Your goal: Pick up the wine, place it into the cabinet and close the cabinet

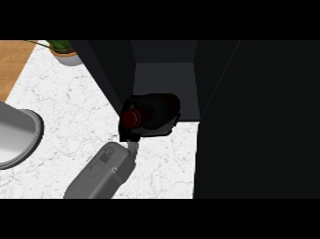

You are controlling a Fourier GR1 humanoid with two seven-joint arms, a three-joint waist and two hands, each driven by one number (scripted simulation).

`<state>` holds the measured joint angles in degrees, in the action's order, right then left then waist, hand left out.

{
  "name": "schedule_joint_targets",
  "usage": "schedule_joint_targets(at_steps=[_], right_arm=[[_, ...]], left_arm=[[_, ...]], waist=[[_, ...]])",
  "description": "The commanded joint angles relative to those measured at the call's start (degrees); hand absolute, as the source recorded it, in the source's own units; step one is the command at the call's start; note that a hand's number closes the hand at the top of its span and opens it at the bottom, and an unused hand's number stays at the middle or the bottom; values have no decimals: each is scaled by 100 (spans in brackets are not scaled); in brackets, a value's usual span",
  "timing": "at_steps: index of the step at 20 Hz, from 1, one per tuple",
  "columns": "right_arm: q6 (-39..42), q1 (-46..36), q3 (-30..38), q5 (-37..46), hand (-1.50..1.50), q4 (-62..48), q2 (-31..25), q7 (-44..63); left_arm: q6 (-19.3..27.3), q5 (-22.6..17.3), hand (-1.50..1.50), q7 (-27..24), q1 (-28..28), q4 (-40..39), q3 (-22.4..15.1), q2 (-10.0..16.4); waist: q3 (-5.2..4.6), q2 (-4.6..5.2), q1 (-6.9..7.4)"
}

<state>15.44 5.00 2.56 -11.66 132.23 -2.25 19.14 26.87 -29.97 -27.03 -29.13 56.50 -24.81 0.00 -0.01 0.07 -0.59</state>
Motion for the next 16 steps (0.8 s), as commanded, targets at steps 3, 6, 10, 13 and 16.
schedule_joint_targets(at_steps=[3,6,10,13,16], right_arm=[[264,85,462,-467,-150,-69,-285,-10],[237,33,233,-233,-150,-306,-118,-218],[53,191,-317,236,-150,-4,113,-10],[264,-45,642,-574,-150,-414,-268,-221],[-184,-341,-210,66,-150,-86,79,249]], left_arm=[[89,-614,150,-335,-358,-658,-244,0],[-498,-899,150,-1107,-239,-1360,131,0],[-1125,-1295,150,-1260,-210,-1587,218,0],[-946,-1340,150,-866,-613,-1500,249,0],[-865,-1991,150,-1405,-987,-2205,-402,0]], waist=[[0,1,-21],[-2,14,-39],[-4,17,-52],[1,5,-15],[-6,26,-112]])
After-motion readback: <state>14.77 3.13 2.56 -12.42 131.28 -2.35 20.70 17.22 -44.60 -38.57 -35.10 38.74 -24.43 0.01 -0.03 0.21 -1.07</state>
